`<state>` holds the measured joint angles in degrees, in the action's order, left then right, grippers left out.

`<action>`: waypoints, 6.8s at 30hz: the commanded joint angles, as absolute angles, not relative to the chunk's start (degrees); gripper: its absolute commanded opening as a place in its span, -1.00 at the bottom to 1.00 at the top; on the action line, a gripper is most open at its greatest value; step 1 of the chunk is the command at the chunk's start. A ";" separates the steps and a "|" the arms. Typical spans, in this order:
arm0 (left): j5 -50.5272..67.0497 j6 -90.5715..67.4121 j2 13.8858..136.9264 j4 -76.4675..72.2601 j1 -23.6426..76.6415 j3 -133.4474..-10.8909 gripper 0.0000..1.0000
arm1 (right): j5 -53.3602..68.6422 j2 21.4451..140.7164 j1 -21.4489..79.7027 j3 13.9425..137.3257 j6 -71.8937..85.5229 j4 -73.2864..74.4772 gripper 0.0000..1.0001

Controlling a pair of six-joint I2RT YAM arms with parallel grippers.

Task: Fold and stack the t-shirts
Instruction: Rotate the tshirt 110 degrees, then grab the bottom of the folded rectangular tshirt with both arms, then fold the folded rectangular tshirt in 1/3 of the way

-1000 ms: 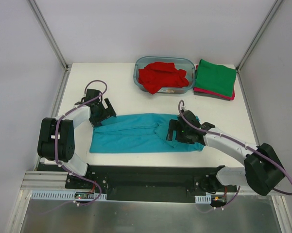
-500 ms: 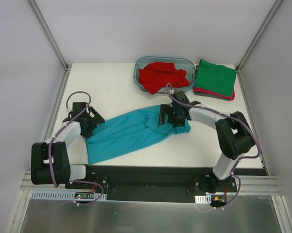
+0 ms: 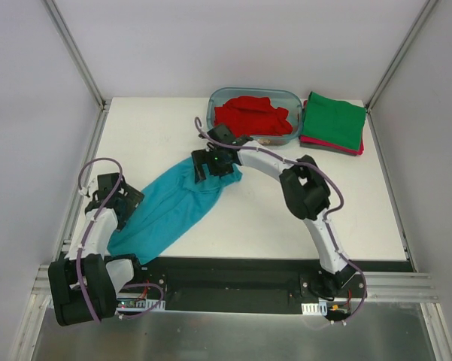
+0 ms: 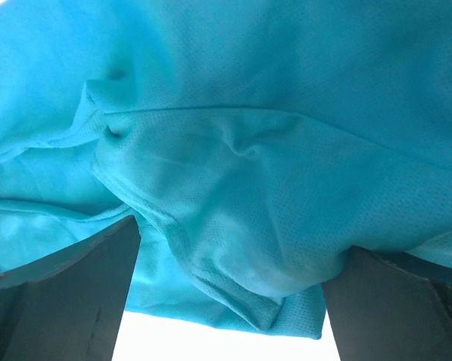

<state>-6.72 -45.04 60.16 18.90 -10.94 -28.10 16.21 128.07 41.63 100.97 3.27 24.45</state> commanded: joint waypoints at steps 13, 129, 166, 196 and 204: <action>11.60 -50.27 63.37 9.06 -10.29 -21.80 0.98 | 17.40 153.28 40.88 141.41 14.66 17.84 0.92; 7.39 -50.97 34.47 27.58 17.40 -20.66 0.98 | 4.85 90.17 54.40 51.33 24.25 10.02 0.49; 4.22 -60.29 34.10 41.66 30.41 -16.08 -0.52 | -3.52 88.33 61.70 40.34 33.66 7.29 -0.88; -5.87 -54.23 36.20 28.75 31.47 -31.37 -1.00 | 1.40 83.84 57.75 55.53 24.53 12.39 -0.89; -13.99 -50.37 42.18 21.02 26.47 -35.86 -1.00 | 3.25 92.63 51.60 67.05 20.39 13.09 -0.90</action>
